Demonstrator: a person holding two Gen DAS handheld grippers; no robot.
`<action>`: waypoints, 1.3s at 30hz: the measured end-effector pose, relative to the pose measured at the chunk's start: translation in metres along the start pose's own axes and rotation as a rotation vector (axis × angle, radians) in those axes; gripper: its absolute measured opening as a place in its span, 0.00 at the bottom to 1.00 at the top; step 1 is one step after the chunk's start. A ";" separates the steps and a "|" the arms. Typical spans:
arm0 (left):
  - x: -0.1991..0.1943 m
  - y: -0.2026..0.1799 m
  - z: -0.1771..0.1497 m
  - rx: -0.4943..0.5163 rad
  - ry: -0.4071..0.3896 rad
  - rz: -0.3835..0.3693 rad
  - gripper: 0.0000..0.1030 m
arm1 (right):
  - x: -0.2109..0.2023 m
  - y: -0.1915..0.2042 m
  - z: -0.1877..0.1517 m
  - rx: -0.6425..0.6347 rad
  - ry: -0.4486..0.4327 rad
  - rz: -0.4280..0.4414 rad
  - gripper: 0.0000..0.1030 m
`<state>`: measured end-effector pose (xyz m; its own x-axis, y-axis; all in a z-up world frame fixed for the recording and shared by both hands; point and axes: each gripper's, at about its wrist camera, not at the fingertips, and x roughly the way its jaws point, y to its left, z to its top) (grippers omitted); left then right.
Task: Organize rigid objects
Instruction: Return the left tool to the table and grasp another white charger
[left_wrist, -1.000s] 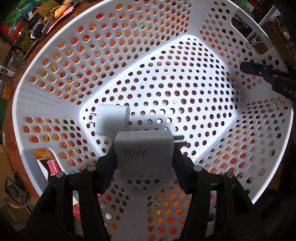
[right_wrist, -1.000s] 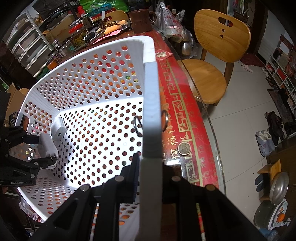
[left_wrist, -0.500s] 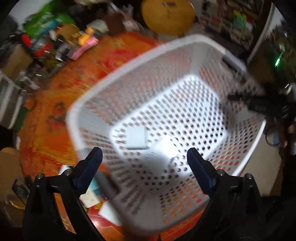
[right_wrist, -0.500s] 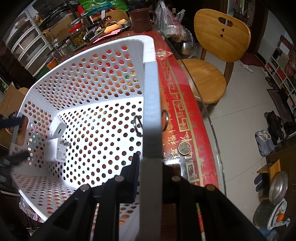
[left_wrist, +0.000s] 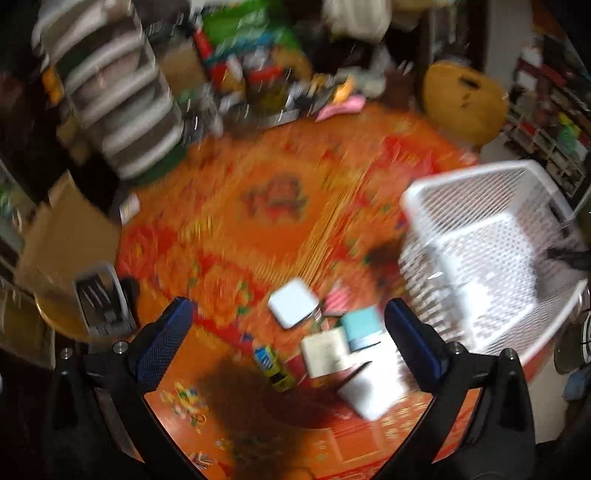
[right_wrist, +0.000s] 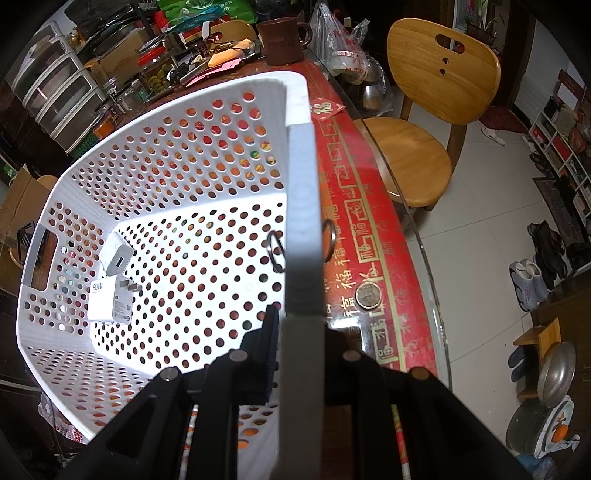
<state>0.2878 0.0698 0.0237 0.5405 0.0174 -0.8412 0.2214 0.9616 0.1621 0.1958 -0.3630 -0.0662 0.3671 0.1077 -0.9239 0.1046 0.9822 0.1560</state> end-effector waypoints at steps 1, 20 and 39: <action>0.018 0.003 -0.008 -0.006 0.039 -0.010 0.99 | 0.000 0.000 0.000 0.000 -0.001 0.002 0.15; 0.165 0.015 -0.008 -0.224 0.210 -0.051 0.71 | -0.001 -0.001 -0.001 -0.003 0.002 0.003 0.15; 0.069 -0.016 0.023 -0.120 0.000 -0.025 0.50 | -0.002 0.000 0.001 -0.014 0.003 0.002 0.16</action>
<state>0.3402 0.0493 -0.0249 0.5361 -0.0067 -0.8441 0.1358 0.9876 0.0785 0.1956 -0.3633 -0.0645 0.3645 0.1103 -0.9247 0.0907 0.9840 0.1531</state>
